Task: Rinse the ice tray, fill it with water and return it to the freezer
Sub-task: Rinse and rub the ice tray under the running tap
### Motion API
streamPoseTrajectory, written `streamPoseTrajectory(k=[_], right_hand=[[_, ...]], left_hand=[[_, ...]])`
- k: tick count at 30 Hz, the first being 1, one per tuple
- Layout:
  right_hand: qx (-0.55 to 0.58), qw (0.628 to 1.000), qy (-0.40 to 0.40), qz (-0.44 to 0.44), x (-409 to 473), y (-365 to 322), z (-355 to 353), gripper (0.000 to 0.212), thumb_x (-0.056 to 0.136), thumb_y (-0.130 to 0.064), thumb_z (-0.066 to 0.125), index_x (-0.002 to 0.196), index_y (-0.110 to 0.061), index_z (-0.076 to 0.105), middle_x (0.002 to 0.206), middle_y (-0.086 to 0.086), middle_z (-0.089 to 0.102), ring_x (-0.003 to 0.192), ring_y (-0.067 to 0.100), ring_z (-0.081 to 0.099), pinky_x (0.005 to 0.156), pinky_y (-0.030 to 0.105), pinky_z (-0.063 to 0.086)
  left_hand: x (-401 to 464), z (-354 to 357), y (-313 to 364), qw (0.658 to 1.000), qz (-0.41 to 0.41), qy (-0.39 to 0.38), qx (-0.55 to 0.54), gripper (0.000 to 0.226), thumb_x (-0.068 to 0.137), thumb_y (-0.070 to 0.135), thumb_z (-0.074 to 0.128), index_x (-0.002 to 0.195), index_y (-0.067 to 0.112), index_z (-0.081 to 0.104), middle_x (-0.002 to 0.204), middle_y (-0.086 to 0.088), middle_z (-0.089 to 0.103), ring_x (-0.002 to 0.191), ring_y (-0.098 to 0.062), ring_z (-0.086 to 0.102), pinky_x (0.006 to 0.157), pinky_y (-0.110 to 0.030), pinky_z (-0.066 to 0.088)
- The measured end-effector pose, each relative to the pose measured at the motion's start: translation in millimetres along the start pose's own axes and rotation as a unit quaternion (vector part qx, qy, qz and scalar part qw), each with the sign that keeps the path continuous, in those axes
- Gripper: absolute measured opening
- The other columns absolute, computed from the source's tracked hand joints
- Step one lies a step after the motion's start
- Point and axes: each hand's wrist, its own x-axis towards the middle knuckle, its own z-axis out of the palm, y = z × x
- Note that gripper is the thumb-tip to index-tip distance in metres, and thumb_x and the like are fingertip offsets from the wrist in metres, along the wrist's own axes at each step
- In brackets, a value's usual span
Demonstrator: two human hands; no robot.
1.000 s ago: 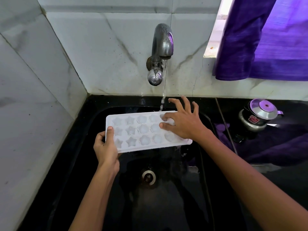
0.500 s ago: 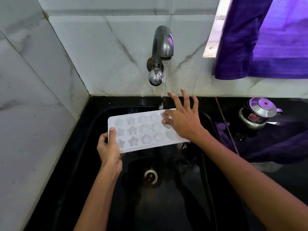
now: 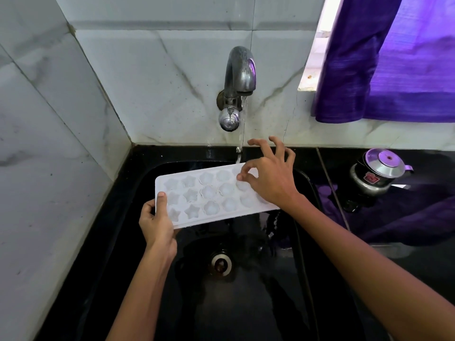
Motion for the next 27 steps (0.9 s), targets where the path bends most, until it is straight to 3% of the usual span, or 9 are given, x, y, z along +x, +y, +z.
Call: streamPoseTrajectory(k=[2, 5, 8, 10, 15, 21, 27], right_hand=[[0.024, 1.0, 0.004, 0.001, -5.0, 0.8, 1.7, 0.016, 0.086, -0.044, 0.062, 0.089, -0.033, 0.073, 0.15, -0.012, 0.028, 0.142, 0.025, 0.003, 0.11, 0.048, 0.007], [0.019, 0.998, -0.051, -0.04, -15.9, 2.8, 3.0, 0.027, 0.093, -0.049, 0.048, 0.099, -0.034, 0.07, 0.156, -0.008, 0.014, 0.144, 0.028, -0.007, 0.112, 0.049, 0.0], [-0.01, 0.992, -0.113, -0.052, -24.9, 2.5, 2.8, 0.057, 0.086, -0.071, 0.023, 0.121, -0.043, 0.057, 0.16, -0.006, -0.003, 0.143, 0.03, -0.017, 0.114, 0.056, -0.003], [-0.03, 0.99, -0.128, -0.055, -25.6, 1.9, 2.6, 0.072, 0.079, -0.076, 0.011, 0.129, -0.044, 0.051, 0.16, -0.005, -0.008, 0.143, 0.031, -0.019, 0.114, 0.057, -0.004], [-0.047, 0.993, -0.106, -0.034, -18.1, 3.7, 1.3, 0.043, 0.08, -0.071, 0.048, 0.099, -0.037, 0.066, 0.159, -0.005, 0.005, 0.143, 0.03, -0.017, 0.113, 0.055, -0.005], [-0.052, 0.984, -0.161, -0.048, -16.8, 2.5, -0.9, 0.036, 0.092, -0.059, 0.041, 0.12, -0.044, 0.057, 0.16, -0.004, -0.008, 0.142, 0.035, -0.022, 0.113, 0.057, -0.007], [-0.083, 0.992, -0.08, -0.044, -17.6, 2.2, 5.0, 0.031, 0.084, -0.061, 0.053, 0.099, -0.039, 0.07, 0.159, -0.006, 0.007, 0.141, 0.031, -0.017, 0.109, 0.053, -0.011]], left_hand=[[1.7, 0.2, 2.8, 1.0, 0.002, 0.004, -0.011, 0.019, 0.095, 0.031, 0.053, 0.081, 0.019, 0.049, 0.084, 0.0, 0.063, 0.073, -0.015, 0.062, 0.064, -0.035, 0.054], [5.4, 1.3, 6.7, 1.0, 0.012, 0.012, -0.021, 0.021, 0.095, 0.031, 0.054, 0.079, 0.018, 0.048, 0.083, 0.001, 0.062, 0.072, -0.014, 0.062, 0.063, -0.035, 0.054], [7.2, 4.0, 7.7, 0.999, 0.014, 0.013, -0.027, 0.021, 0.095, 0.03, 0.054, 0.079, 0.019, 0.047, 0.084, 0.0, 0.062, 0.072, -0.014, 0.061, 0.065, -0.035, 0.054], [8.0, 5.9, 7.3, 0.999, 0.013, 0.014, -0.027, 0.02, 0.095, 0.03, 0.053, 0.078, 0.019, 0.048, 0.085, 0.0, 0.062, 0.073, -0.014, 0.061, 0.065, -0.036, 0.054], [8.5, 7.4, 4.8, 1.0, 0.021, 0.005, -0.013, 0.02, 0.094, 0.031, 0.054, 0.08, 0.019, 0.048, 0.082, 0.002, 0.062, 0.072, -0.013, 0.061, 0.065, -0.034, 0.054], [10.6, 5.4, 1.0, 1.0, -0.003, 0.009, -0.018, 0.02, 0.095, 0.032, 0.053, 0.08, 0.019, 0.048, 0.085, 0.001, 0.063, 0.071, -0.013, 0.062, 0.054, -0.03, 0.054], [7.3, 1.5, -6.6, 1.0, -0.014, 0.018, -0.01, 0.019, 0.095, 0.033, 0.053, 0.083, 0.019, 0.049, 0.087, -0.001, 0.063, 0.074, -0.015, 0.063, 0.056, -0.033, 0.056]])
